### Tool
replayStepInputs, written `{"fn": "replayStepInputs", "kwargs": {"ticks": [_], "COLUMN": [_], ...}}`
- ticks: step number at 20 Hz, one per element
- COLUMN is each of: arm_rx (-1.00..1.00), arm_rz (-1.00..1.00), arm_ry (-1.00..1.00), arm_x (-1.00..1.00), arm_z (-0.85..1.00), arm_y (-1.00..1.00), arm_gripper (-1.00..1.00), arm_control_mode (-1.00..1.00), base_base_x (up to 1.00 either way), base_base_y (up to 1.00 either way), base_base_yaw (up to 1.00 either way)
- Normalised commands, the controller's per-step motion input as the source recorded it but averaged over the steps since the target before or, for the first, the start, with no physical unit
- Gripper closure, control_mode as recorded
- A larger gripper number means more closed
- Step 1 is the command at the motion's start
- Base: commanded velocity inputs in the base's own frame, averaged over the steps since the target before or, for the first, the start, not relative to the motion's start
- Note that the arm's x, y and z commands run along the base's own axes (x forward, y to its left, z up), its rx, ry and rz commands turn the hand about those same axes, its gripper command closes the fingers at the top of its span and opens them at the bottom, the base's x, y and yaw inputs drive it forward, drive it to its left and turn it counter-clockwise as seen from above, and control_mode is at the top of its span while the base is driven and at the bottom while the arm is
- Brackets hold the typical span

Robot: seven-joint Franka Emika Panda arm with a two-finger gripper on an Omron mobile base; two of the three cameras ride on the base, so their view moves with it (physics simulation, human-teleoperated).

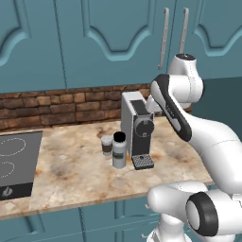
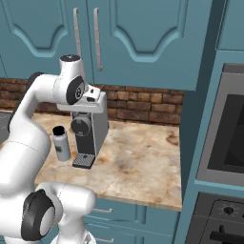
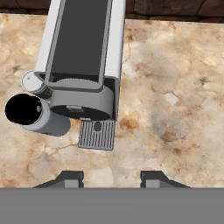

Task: Move the drinks to the dining counter.

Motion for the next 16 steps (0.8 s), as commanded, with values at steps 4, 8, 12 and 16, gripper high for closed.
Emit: {"fn": "replayStepInputs", "kwargs": {"ticks": [4,8,12,16], "arm_rx": [0.00,0.00,0.00,0.00], "arm_rz": [0.00,0.01,0.00,0.00], "arm_ry": [0.00,0.00,-0.04,-0.05], "arm_x": [-0.01,-0.15,-0.14,-0.13], "arm_z": [-0.01,-0.10,-0.14,-0.13], "arm_y": [0.00,0.12,0.16,0.14], "arm_gripper": [-1.00,-1.00,-1.00,-1.00], "arm_control_mode": [-1.00,-1.00,-1.00,-1.00], "base_base_x": [0.00,0.00,0.00,0.00], "base_base_y": [0.00,0.00,0.00,0.00], "base_base_yaw": [0.00,0.00,0.00,0.00]}}
